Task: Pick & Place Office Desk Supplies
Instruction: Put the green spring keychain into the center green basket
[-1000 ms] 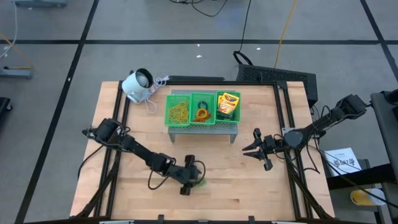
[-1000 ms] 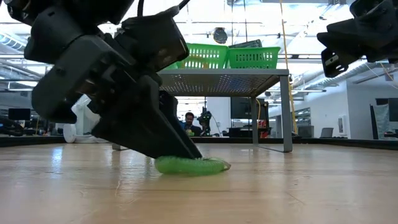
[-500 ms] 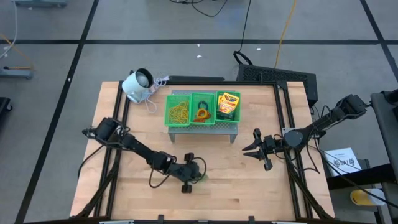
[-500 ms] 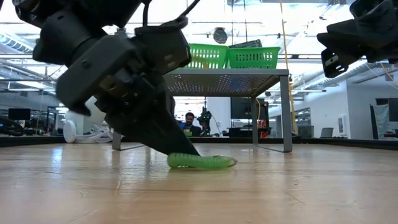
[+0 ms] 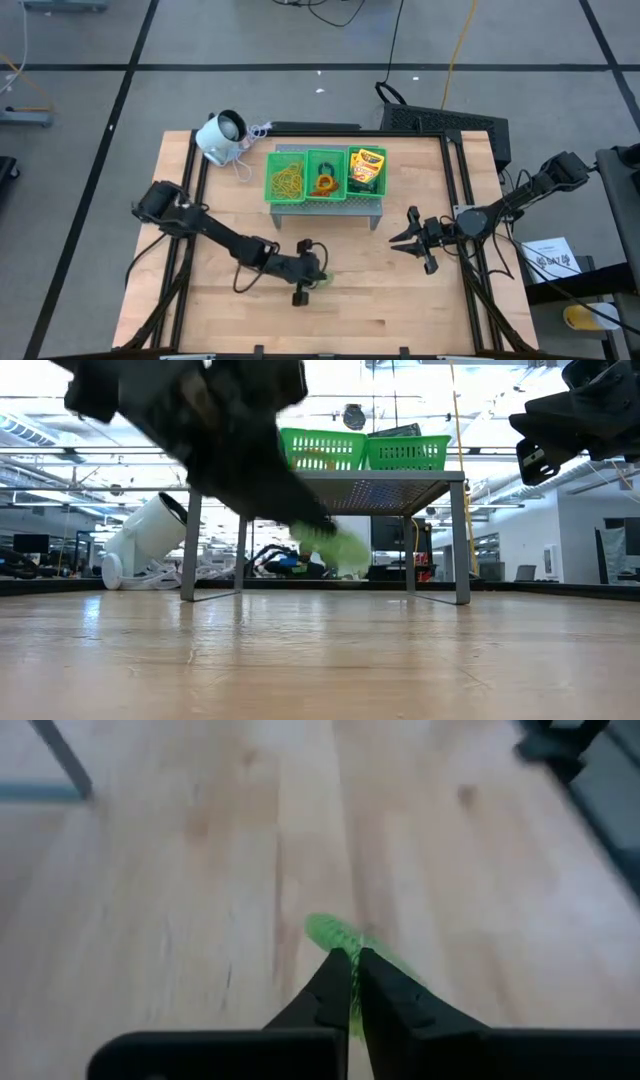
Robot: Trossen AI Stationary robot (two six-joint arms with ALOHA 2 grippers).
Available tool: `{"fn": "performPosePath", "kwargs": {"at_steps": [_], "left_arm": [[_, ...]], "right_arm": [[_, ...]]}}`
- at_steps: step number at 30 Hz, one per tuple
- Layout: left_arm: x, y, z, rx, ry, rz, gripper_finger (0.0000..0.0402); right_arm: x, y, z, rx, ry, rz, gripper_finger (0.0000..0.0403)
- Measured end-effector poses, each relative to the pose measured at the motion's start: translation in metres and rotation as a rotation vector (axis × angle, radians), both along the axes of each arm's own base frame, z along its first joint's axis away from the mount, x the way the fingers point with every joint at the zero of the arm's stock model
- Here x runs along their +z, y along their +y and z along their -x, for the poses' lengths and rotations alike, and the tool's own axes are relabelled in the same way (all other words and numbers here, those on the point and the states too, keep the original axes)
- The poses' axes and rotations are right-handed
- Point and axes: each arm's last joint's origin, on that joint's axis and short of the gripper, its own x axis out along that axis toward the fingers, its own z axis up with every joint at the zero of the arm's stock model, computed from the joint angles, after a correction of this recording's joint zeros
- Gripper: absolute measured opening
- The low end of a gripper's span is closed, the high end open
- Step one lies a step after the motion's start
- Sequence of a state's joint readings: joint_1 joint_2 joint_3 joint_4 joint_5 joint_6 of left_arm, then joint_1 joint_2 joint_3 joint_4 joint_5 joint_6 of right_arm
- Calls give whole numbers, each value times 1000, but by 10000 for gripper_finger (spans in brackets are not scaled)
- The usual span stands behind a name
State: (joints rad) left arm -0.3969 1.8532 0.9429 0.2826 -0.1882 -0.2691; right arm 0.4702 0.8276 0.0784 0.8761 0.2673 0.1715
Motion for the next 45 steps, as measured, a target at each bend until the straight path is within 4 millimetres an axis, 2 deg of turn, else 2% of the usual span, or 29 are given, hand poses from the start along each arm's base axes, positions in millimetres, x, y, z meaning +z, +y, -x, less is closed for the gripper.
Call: {"fn": "performPosePath", "kwargs": {"at_steps": [4,13,20,29,40,45], "left_arm": [[29,2,4,-1,-85,6,24],[97,20,20,67,-301,-53,10],[131,41,29,202,-422,-174,27],[143,80,23,424,-491,-269,29],[142,143,18,619,-465,-295,30],[141,166,18,656,-454,-264,30]], "right_arm": [[0,0,0,-1,-1,-1,70],[0,0,0,-1,-1,-1,70],[0,0,0,-1,-1,-1,70],[0,0,0,-1,-1,-1,70],[0,0,0,-1,-1,-1,70],[0,0,0,-1,-1,-1,70]]}}
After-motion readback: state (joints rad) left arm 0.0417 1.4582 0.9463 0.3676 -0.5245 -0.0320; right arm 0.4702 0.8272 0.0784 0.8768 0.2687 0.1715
